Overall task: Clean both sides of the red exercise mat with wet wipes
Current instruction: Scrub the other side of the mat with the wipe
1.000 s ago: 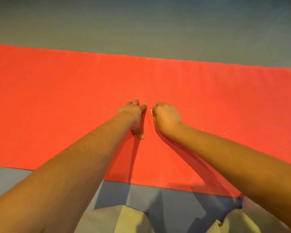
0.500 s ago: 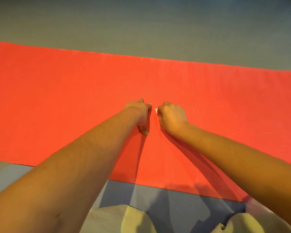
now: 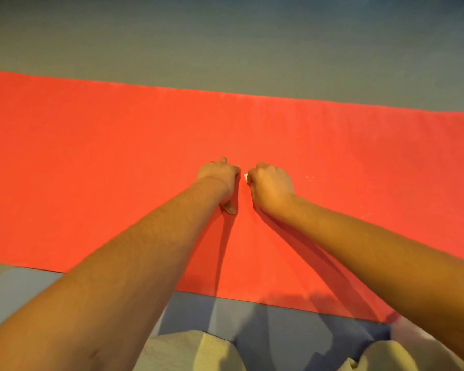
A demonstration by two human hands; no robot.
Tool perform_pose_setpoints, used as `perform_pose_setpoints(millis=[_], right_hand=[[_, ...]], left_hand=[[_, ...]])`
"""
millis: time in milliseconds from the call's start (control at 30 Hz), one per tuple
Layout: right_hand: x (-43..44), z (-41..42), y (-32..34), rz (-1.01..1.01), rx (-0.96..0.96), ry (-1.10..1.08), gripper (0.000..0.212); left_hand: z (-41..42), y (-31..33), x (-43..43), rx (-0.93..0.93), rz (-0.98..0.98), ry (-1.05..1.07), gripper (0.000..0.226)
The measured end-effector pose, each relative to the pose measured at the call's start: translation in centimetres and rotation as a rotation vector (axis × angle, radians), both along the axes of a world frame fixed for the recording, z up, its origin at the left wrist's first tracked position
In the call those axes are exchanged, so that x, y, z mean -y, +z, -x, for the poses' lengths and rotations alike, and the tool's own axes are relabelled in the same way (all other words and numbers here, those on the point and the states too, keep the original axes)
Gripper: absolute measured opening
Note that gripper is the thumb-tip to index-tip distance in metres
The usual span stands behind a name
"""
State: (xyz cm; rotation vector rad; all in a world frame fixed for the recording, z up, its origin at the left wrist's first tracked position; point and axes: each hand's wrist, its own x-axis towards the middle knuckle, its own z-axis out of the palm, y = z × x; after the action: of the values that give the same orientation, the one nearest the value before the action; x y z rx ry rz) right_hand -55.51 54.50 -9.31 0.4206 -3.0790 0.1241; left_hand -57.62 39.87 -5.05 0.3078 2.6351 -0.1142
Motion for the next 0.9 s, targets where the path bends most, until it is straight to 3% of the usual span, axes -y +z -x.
perform_pose_setpoints(millis=[200, 400, 500, 567, 667, 733, 800, 900], right_hand=[[-1.1, 0.3, -0.7, 0.063, -0.01, 0.108, 0.023], [-0.5, 3.3, -0.4, 0.091, -0.026, -0.047, 0.02], [-0.2, 2.3, -0.1, 0.028, -0.025, -0.016, 0.016], [-0.7, 0.5, -0.2, -0.002, -0.022, 0.071, 0.014], [-1.5, -1.8, -0.8, 0.025, -0.031, 0.19, 0.012], [-1.8, -1.6, -1.1, 0.056, -0.036, 0.197, 0.013], [-2.0, 0.1, -1.4, 0.085, -0.056, 0.174, 0.012], [-2.3, 3.9, -1.9, 0.084, -0.104, 0.102, 0.013]], left_hand=[[0.5, -0.7, 0.1, -0.002, -0.01, -0.005, 0.112], [0.6, -0.7, 0.1, 0.019, 0.021, -0.015, 0.114], [0.9, -0.5, 0.2, 0.027, 0.044, -0.032, 0.111], [1.3, -0.6, 0.3, -0.002, 0.002, -0.013, 0.095], [2.0, -1.8, 0.4, -0.112, -0.155, 0.058, 0.046], [2.1, -3.0, 0.1, -0.227, -0.24, 0.09, 0.032], [2.1, -4.3, -0.4, -0.34, -0.261, 0.094, 0.038], [2.7, -6.3, -0.8, -0.447, -0.25, 0.087, 0.071]])
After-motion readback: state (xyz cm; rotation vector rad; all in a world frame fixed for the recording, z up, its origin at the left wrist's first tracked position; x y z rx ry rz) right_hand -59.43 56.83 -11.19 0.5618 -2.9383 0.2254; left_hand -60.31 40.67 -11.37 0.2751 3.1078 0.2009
